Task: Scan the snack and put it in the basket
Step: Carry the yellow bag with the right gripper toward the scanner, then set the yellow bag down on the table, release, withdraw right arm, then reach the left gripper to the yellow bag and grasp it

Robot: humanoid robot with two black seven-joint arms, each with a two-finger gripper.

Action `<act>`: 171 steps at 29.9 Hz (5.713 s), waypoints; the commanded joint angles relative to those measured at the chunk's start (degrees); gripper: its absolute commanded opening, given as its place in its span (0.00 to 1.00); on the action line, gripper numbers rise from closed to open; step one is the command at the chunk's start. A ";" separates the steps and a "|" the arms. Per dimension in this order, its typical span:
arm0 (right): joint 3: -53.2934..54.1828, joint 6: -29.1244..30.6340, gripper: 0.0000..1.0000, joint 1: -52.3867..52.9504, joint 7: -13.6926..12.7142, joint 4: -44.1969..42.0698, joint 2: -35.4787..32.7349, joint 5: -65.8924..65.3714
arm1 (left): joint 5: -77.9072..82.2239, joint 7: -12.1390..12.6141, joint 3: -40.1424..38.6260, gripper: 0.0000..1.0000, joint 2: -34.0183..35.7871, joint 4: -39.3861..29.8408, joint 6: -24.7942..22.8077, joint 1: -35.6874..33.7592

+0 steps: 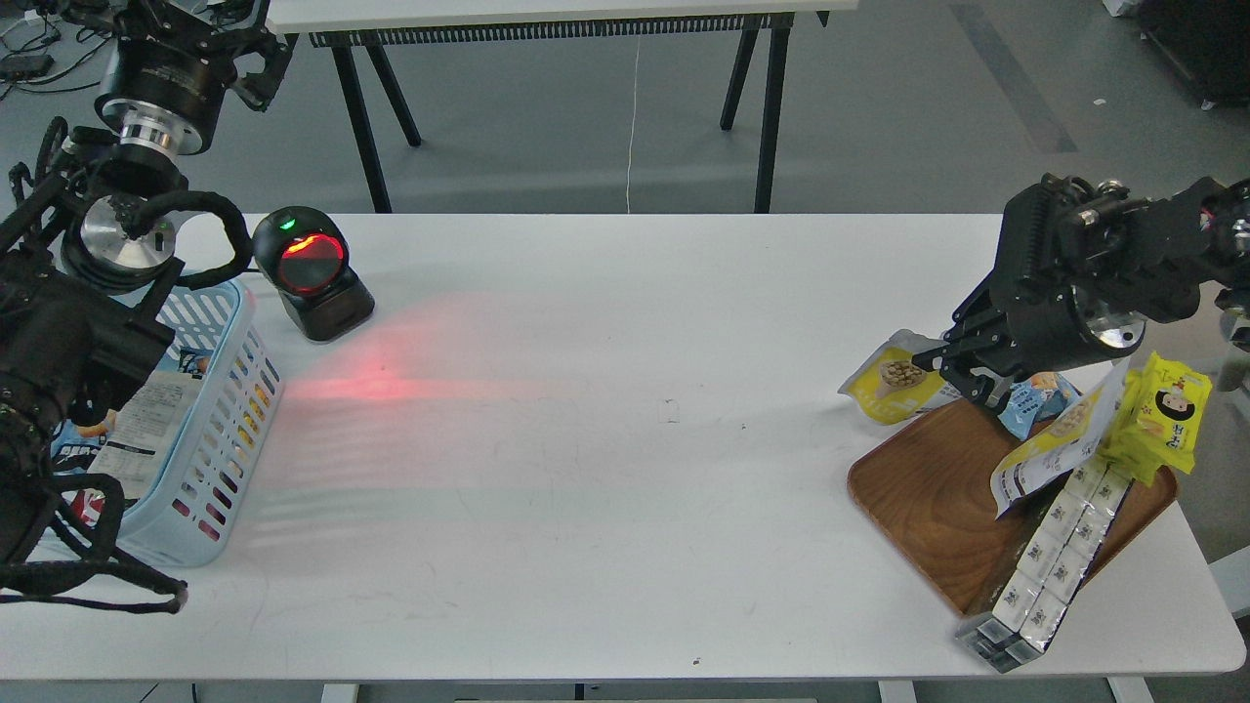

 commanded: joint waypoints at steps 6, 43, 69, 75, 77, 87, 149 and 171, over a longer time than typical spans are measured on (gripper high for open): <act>10.28 4.63 0.00 -0.42 0.00 0.26 3.79 2.12 | 0.00 0.14 0.08 1.00 -0.09 0.00 0.00 0.00; 19.35 9.73 0.00 -7.53 0.00 -22.50 42.28 1.42 | 0.09 -0.04 0.16 1.00 0.00 0.08 0.00 0.17; 17.50 9.82 0.01 -8.50 0.00 -23.39 45.02 0.98 | 0.09 -0.13 0.08 1.00 -0.01 0.08 0.00 0.35; 17.50 9.82 0.04 -8.41 0.00 -23.39 45.02 0.98 | 0.09 -0.13 0.08 1.00 0.08 0.08 0.00 0.35; 17.50 9.90 0.05 -8.33 0.00 -23.30 45.02 0.98 | 0.09 -0.13 0.08 1.00 0.08 0.08 0.00 0.35; 17.76 9.73 0.13 -7.71 0.00 -22.95 44.67 0.89 | 0.09 -0.13 0.08 1.00 0.08 0.08 0.00 0.35; 54.57 13.30 0.99 -44.34 0.00 -41.93 13.54 133.26 | 110.80 3.04 25.55 0.95 8.17 -63.81 0.00 -14.69; 61.00 13.30 0.99 -50.60 0.00 -37.89 14.78 133.34 | 133.70 -4.96 41.73 0.88 5.18 -53.54 0.00 -8.79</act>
